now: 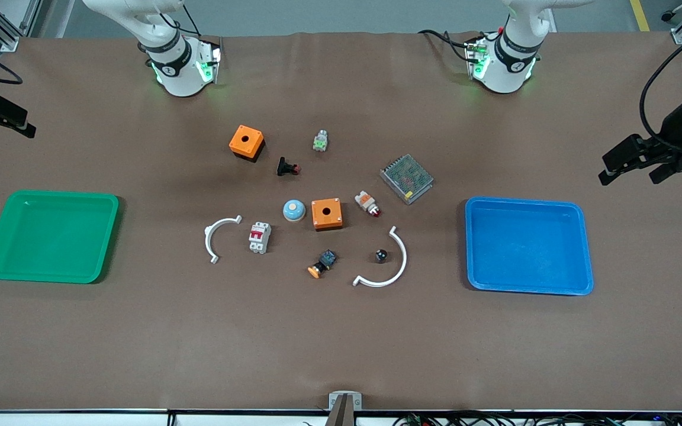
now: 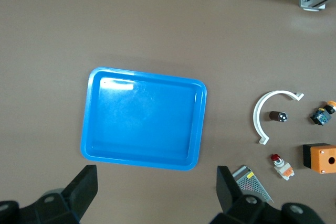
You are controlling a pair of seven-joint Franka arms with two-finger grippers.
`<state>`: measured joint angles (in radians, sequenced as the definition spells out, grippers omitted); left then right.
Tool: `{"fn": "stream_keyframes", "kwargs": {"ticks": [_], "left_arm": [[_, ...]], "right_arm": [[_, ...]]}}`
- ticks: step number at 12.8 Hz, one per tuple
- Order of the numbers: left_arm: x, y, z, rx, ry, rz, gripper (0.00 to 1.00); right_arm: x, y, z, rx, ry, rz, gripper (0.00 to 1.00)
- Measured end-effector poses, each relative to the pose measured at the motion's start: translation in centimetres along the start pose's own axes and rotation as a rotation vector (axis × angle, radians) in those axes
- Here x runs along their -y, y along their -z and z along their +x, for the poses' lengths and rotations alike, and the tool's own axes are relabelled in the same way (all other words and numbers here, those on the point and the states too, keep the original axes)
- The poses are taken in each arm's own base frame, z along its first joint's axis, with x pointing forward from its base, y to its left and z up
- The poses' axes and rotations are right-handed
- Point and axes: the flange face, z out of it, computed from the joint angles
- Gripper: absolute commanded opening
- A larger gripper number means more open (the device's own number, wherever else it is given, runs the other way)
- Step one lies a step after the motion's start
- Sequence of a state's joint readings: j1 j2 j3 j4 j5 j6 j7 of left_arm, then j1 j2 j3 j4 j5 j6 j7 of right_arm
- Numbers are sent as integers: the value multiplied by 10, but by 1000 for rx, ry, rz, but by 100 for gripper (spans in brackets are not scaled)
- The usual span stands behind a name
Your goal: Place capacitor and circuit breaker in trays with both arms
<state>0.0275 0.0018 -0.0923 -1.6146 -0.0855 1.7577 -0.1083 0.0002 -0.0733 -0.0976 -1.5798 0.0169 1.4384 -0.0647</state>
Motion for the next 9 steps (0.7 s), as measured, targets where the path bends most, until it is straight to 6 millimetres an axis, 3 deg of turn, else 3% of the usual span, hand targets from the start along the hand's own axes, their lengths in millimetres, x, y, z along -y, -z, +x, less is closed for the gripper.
{"fn": "stream_keyframes", "kwargs": {"ticks": [3, 6, 8, 9], "left_arm": [[-38, -42, 2, 85, -50, -40, 100], [-123, -112, -8, 199, -74, -35, 100], [-183, -163, -22, 246, -35, -15, 100], [-203, -182, -29, 266, -20, -3, 100]], "right_arm": [[0, 2, 0, -6, 0, 0, 100], [-4, 3, 3, -9, -10, -2, 100], [-21, -13, 18, -3, -39, -3, 100], [-27, -23, 28, -8, -50, -5, 100]]}}
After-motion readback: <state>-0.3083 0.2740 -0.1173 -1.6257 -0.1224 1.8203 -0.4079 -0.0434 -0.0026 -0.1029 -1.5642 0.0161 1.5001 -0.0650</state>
